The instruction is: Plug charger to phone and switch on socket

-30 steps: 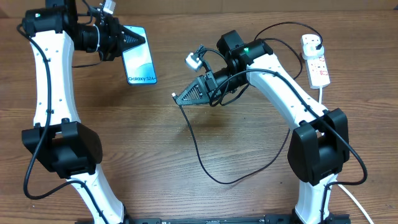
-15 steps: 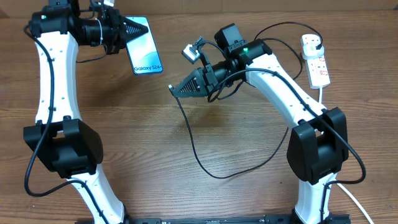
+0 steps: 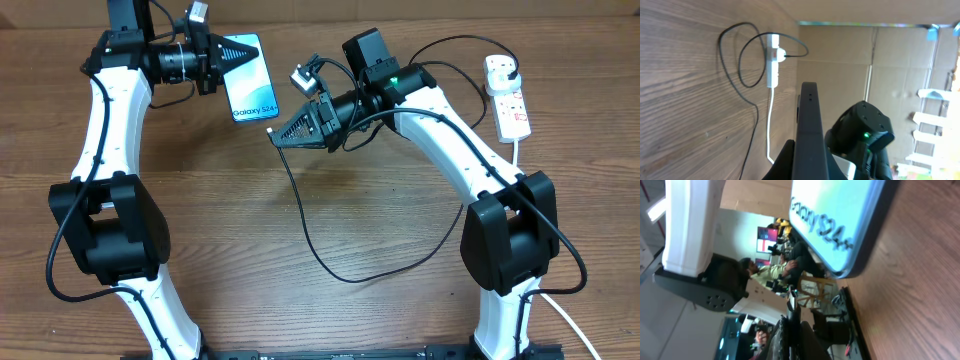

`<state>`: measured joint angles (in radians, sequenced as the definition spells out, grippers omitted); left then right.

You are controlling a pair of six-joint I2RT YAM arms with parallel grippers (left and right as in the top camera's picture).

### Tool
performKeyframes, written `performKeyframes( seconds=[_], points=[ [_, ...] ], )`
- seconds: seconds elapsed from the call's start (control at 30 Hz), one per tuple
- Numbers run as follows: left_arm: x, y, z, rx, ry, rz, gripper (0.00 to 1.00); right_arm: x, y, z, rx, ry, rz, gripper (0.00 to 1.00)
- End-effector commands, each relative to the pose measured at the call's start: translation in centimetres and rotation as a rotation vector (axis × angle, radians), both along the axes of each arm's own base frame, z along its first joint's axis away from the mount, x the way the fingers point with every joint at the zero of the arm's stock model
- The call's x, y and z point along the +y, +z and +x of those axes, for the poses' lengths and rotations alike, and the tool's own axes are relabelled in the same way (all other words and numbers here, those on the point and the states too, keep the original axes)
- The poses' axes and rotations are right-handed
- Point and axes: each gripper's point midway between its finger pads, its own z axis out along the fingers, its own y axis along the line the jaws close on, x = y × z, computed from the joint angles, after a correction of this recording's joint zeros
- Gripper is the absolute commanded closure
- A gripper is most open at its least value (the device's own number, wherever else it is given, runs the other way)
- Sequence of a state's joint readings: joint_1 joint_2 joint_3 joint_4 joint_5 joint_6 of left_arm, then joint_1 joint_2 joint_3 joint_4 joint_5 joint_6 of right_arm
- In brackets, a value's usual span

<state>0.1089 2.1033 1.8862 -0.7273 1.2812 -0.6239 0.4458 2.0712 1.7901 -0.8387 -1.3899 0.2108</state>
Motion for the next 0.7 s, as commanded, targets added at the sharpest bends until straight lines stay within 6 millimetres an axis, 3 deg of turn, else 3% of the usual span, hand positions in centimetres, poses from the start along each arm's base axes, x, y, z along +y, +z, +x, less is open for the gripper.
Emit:
performKeyframes(
  seconds=[0.0, 0.3, 0.67],
  points=[
    [-0.4, 1.9, -0.7, -0.017, -0.044, -0.071, 0.96, 0.6, -0.9, 0.6, 0.042, -0.021, -0.043, 0.96],
    [-0.7, 2.1, -0.9, -0.018, -0.054, -0.077, 0.95, 1.2, -0.9, 2.1, 0.019, -0.069, -0.06, 0.96],
    [-1.4, 1.9, -0.9, -0.019, -0.06, -0.065, 0.96, 1.3, -0.9, 2.2, 0.014, -0.074, -0.061, 0.96]
  ],
)
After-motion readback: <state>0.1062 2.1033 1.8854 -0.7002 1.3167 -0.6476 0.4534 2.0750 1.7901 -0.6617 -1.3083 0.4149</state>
